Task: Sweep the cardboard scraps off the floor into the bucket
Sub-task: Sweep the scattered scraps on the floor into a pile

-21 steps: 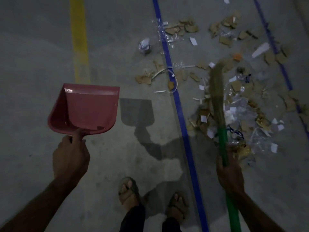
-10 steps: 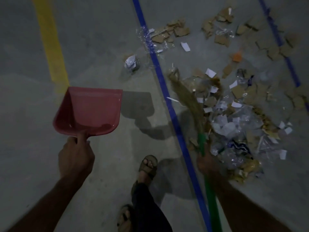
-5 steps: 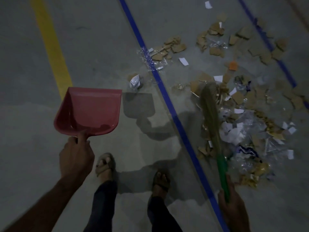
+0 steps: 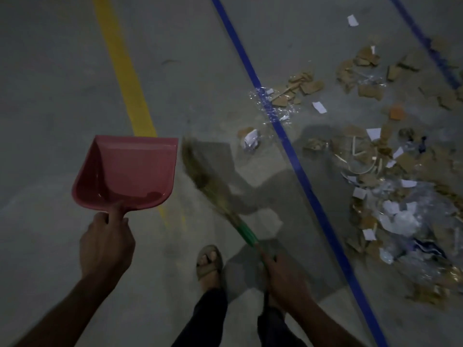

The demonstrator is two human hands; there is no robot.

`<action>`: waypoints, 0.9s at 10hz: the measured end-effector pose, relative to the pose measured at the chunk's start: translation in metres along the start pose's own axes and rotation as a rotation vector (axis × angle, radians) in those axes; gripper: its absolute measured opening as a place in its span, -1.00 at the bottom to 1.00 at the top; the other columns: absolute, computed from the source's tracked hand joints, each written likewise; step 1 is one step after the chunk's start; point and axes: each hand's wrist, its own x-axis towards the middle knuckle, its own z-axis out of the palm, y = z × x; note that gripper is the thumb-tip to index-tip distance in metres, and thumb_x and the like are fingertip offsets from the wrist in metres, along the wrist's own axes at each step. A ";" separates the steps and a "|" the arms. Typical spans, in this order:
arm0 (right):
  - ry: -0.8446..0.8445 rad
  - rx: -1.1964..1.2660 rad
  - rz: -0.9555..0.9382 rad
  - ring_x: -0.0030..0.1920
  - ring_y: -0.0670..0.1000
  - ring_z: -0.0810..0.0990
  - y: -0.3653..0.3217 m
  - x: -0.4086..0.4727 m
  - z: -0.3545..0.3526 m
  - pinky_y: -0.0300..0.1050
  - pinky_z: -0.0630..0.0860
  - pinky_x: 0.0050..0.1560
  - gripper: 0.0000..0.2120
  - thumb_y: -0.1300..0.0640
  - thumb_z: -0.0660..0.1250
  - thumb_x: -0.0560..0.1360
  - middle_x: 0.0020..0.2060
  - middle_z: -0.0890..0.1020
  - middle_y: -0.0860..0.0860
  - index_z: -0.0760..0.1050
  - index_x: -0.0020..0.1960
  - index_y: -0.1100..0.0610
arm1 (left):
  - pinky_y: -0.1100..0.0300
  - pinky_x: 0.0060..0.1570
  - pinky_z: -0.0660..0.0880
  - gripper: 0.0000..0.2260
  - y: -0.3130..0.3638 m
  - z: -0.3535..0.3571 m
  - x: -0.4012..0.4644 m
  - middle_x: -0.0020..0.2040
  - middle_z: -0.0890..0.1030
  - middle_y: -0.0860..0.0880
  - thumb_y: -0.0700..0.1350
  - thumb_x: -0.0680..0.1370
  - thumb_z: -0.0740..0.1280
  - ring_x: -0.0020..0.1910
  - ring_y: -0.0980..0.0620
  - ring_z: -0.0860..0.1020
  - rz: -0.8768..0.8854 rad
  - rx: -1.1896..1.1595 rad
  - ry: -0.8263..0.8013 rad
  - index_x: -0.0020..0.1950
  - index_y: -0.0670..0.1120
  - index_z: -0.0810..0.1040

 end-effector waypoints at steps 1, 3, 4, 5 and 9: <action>-0.056 -0.156 -0.062 -0.01 0.19 0.57 -0.069 0.056 -0.002 0.04 0.48 -0.04 -0.48 -0.01 -0.08 0.66 0.07 0.47 0.06 -0.10 0.59 -0.26 | -0.13 -0.28 0.41 -0.73 -0.019 0.005 0.014 -0.11 0.49 -0.30 -0.23 0.58 0.31 -0.20 -0.38 0.52 -0.009 0.004 -0.004 0.27 -0.07 0.43; -0.044 -0.073 0.082 0.11 0.24 0.55 -0.142 0.136 -0.018 0.01 0.38 -0.01 -0.39 0.10 0.08 0.64 0.20 0.47 0.20 -0.05 0.62 -0.14 | -0.19 -0.22 0.43 -0.70 -0.011 0.025 0.043 -0.04 0.50 -0.37 -0.22 0.60 0.30 -0.15 -0.44 0.52 -0.011 -0.029 -0.026 0.32 -0.07 0.41; 0.219 0.102 0.100 -0.06 0.19 0.59 -0.128 0.158 -0.027 -0.13 0.46 -0.18 -0.53 0.23 0.15 0.51 0.01 0.57 0.21 0.44 0.41 0.21 | -0.19 -0.21 0.42 -0.69 0.008 0.029 0.059 -0.03 0.50 -0.38 -0.24 0.59 0.31 -0.13 -0.44 0.52 0.009 -0.050 -0.021 0.32 -0.07 0.39; 0.324 0.236 0.263 -0.32 -0.05 0.41 -0.095 0.175 -0.042 -0.31 0.39 -0.43 -0.53 0.29 0.12 0.47 -0.33 0.45 -0.05 0.49 0.33 0.09 | -0.18 -0.22 0.43 -0.68 0.030 0.030 0.077 -0.06 0.49 -0.35 -0.24 0.58 0.32 -0.15 -0.42 0.53 0.054 -0.048 -0.022 0.31 -0.07 0.39; 0.281 0.653 0.825 0.00 0.16 0.59 0.104 0.134 -0.124 0.06 0.57 0.03 -0.50 0.10 0.21 0.63 -0.01 0.56 0.14 0.21 0.54 0.15 | -0.15 -0.21 0.43 -0.70 0.173 0.024 0.158 -0.03 0.51 -0.32 -0.21 0.59 0.33 -0.12 -0.41 0.52 0.247 -0.047 -0.044 0.31 -0.06 0.44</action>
